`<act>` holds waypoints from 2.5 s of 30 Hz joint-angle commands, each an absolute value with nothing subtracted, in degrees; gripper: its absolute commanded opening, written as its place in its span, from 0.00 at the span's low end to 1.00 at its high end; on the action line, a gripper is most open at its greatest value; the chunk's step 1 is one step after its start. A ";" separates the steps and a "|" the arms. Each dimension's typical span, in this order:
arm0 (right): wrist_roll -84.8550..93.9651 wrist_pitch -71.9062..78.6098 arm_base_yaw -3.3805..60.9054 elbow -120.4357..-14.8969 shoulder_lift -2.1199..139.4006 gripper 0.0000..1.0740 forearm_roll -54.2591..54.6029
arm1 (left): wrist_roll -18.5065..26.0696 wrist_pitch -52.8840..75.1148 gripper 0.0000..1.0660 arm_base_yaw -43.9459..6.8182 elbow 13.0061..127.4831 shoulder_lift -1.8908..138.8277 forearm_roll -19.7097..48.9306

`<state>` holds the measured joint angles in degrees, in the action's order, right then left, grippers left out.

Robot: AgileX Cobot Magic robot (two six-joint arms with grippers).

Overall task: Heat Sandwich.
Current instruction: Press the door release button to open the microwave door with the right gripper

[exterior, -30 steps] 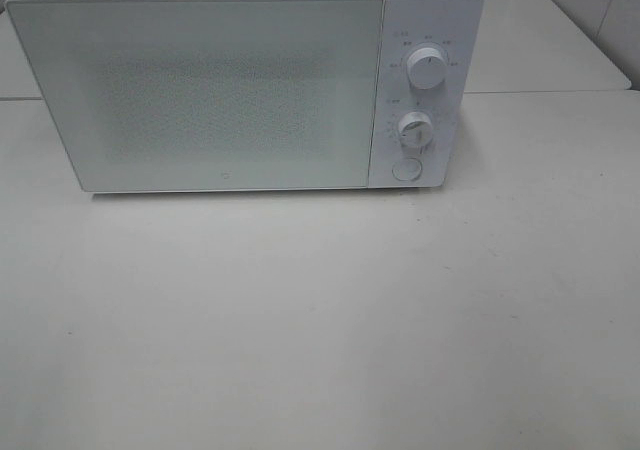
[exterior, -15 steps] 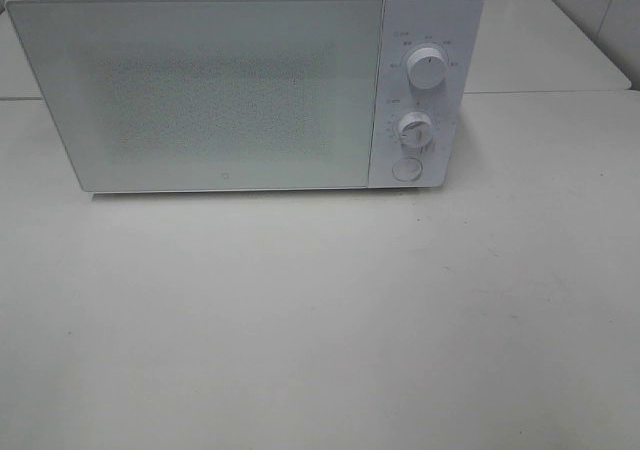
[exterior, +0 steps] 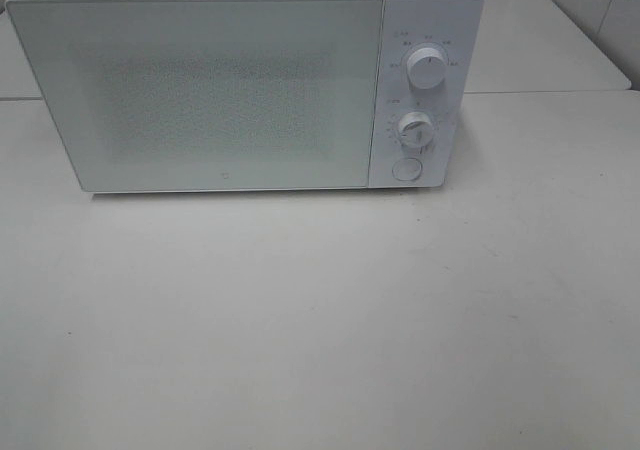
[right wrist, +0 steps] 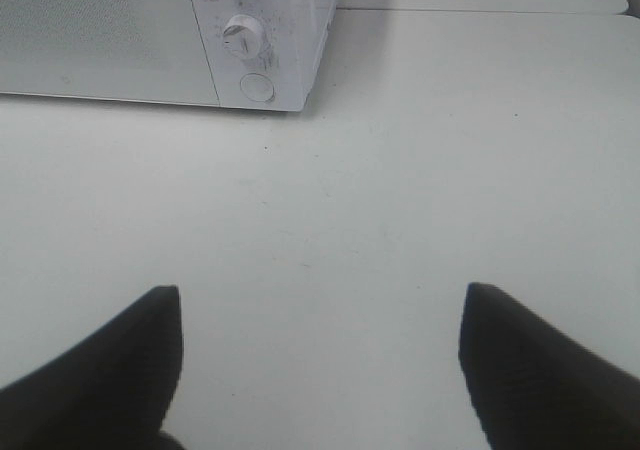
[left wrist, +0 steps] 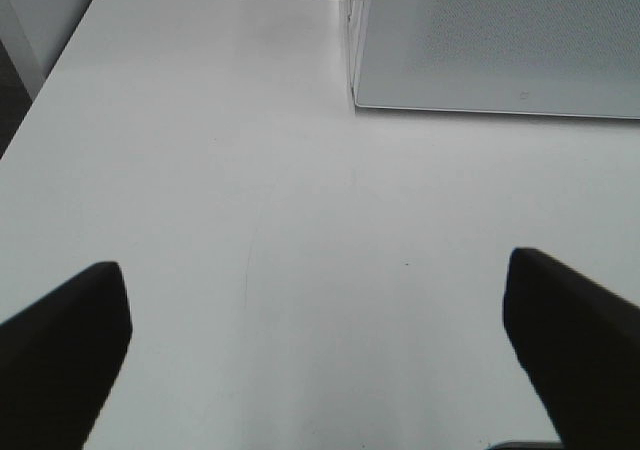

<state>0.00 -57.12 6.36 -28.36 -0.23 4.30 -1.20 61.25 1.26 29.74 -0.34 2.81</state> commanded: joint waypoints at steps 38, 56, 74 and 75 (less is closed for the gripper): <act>-2.12 -22.57 5.96 -29.79 34.15 0.70 5.39 | -1.09 61.31 0.90 1.38 29.62 -0.57 3.27; -3.09 0.00 6.13 -27.27 53.34 0.70 5.79 | -1.09 61.31 0.90 1.38 29.62 -0.57 3.27; 0.00 36.73 11.63 -15.64 68.75 0.70 9.68 | -1.09 61.31 0.90 1.38 29.62 -0.57 3.27; 1.32 38.39 12.89 -15.53 69.96 0.70 11.46 | -1.09 61.31 0.90 1.38 29.62 -0.57 3.27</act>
<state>-0.80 35.12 11.40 -15.70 68.64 9.57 -1.20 61.25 1.26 29.74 -0.34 2.81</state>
